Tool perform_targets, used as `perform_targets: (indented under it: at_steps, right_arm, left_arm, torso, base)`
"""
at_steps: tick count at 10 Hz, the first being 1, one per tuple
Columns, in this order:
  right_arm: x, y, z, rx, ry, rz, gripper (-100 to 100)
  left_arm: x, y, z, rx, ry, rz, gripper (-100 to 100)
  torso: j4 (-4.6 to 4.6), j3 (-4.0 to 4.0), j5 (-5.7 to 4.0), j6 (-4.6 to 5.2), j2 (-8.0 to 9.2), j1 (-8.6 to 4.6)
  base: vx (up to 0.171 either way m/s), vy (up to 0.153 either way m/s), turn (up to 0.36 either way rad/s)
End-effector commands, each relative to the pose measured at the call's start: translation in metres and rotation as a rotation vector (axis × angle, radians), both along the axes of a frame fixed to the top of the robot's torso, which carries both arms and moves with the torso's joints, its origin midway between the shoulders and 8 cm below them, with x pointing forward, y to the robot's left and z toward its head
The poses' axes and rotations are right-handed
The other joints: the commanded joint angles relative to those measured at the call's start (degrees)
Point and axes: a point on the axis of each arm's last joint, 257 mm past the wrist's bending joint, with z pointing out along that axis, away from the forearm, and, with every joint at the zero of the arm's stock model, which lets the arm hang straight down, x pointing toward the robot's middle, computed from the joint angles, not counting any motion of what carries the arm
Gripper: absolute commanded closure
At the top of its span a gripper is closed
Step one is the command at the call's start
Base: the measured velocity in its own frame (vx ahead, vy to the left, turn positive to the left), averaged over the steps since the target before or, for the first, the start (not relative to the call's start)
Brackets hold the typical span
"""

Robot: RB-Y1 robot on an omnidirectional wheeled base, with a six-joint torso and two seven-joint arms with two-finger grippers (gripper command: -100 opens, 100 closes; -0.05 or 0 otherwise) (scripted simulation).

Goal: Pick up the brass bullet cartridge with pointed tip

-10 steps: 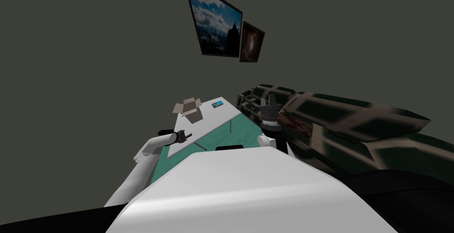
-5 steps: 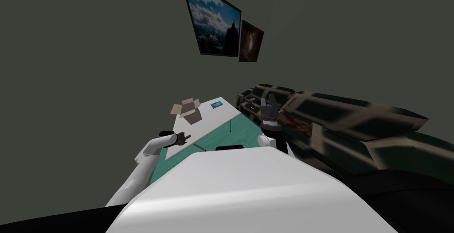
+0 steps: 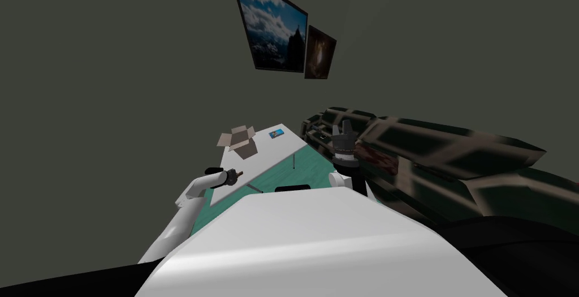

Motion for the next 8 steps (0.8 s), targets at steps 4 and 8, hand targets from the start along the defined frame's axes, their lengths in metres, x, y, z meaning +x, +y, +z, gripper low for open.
perform_targets:
  at_steps: [4,8]
  right_arm:
    - [0.000,0.000,0.000,0.000,0.000,0.000,0]
    - [0.000,0.000,0.000,0.000,0.000,0.000,0]
  left_arm:
    - [0.001,0.000,0.001,0.001,-0.002,0.000,0]
    - [0.001,0.001,0.011,0.001,-0.001,-0.004,0]
  torso:
    - [-0.02,0.00,0.01,-0.03,0.02,-0.01]
    - [0.00,0.04,-0.01,-0.03,0.09,-0.07]
  base:
    - [0.000,0.000,0.000]
    - [-0.012,-0.009,0.016]
